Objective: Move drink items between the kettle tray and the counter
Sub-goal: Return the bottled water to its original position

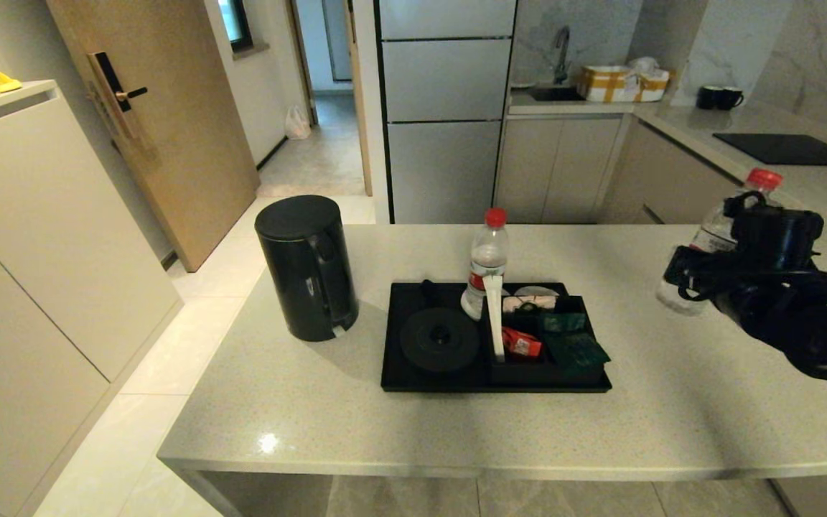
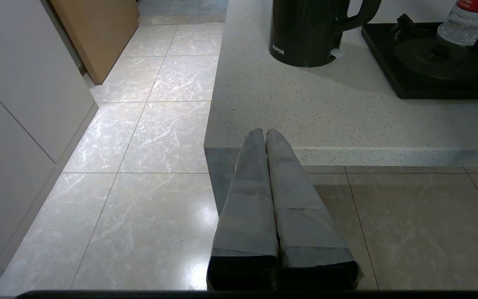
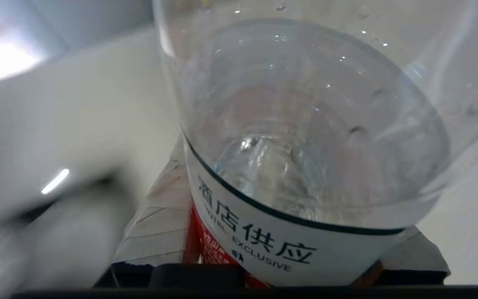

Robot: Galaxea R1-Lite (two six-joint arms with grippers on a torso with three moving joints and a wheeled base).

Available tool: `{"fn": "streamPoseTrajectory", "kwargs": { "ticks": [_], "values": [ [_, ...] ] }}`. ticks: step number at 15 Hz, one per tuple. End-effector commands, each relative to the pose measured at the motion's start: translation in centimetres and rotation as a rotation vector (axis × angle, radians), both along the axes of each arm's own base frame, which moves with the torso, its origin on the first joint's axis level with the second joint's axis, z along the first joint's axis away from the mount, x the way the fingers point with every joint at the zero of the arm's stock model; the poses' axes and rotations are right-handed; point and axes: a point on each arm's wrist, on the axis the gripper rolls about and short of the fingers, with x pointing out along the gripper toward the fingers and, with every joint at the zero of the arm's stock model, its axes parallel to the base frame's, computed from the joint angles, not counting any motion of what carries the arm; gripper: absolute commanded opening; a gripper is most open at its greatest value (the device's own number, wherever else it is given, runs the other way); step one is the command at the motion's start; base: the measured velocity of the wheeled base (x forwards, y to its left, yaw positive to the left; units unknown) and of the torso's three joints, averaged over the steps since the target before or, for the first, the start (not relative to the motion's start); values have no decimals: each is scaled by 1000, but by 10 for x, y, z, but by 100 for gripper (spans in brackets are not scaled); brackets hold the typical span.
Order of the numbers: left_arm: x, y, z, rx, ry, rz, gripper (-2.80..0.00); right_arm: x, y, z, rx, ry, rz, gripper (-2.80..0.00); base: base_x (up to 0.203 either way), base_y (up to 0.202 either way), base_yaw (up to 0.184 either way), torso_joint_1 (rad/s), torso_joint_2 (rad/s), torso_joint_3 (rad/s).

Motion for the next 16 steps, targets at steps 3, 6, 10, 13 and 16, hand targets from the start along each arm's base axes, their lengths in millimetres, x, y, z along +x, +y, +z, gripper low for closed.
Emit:
{"fn": "streamPoseTrajectory", "kwargs": {
  "ticks": [3, 6, 10, 13, 16],
  "values": [
    [0, 0, 0, 0, 1, 0, -280, 4, 57, -6, 38, 27, 175, -280, 0, 0, 0, 0, 0, 0],
    [0, 0, 0, 0, 1, 0, -280, 44, 79, -10, -26, -38, 168, -280, 0, 0, 0, 0, 0, 0],
    [0, 0, 0, 0, 1, 0, -280, 89, 96, -30, -88, -64, 157, -280, 0, 0, 0, 0, 0, 0],
    [0, 0, 0, 0, 1, 0, -280, 111, 108, -50, -144, -70, 147, -280, 0, 0, 0, 0, 0, 0],
    [0, 0, 0, 0, 1, 0, -280, 132, 120, -58, -215, -111, 140, -280, 0, 0, 0, 0, 0, 0]
  ]
}}
